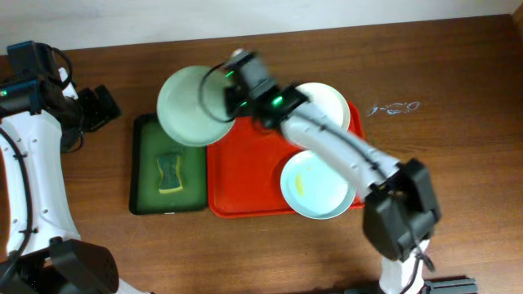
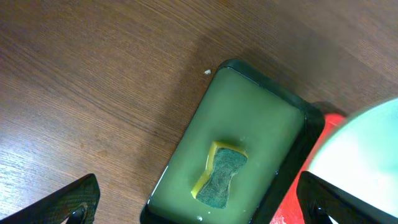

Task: Clean dirty plates on tray and stack at the side
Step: 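Carry the plate right and set it on the table beside the red tray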

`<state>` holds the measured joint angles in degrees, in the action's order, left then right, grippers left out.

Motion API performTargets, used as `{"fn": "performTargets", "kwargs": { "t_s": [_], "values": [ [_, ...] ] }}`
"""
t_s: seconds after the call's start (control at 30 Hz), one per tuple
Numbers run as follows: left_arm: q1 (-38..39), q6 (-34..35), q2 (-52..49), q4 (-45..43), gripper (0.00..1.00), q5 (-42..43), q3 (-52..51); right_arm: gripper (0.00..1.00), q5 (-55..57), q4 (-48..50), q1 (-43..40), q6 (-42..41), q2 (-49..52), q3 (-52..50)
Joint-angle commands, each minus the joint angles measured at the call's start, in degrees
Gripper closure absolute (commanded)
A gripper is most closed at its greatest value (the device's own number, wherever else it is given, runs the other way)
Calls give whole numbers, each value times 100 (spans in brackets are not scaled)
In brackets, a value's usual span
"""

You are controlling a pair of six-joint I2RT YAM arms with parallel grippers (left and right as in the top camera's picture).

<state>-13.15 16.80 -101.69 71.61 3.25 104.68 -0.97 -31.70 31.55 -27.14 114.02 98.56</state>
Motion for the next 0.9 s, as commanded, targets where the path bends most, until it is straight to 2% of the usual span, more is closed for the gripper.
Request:
{"fn": "performTargets", "kwargs": {
  "t_s": [0.0, 0.1, 0.33, 0.37, 0.47, 0.57, 0.87],
  "values": [
    [-15, 52, 44, 4, 1, 44, 61, 96, -2267, -468, -1167, -232, -446, 68],
    [-15, 52, 44, 7, 1, 44, 61, 96, -2903, -1569, -2481, -179, -448, 68],
    [-15, 52, 44, 4, 1, 44, 61, 96, -2872, -3589, -5394, 1204, -448, 66],
    [-15, 52, 44, 4, 1, 44, 61, 96, -2780, -3738, -5654, 1237, -448, 66],
    [-15, 52, 44, 4, 1, 44, 61, 96, -1491, -4194, -6437, 1237, -446, 11],
    [-15, 52, 44, 4, 1, 44, 61, 96, -501, -4251, -6688, 1235, -446, -306],
    [-15, 52, 44, 4, 1, 44, 61, 96, -455, -2940, -6376, 1209, -437, -1803]
  ]
}}
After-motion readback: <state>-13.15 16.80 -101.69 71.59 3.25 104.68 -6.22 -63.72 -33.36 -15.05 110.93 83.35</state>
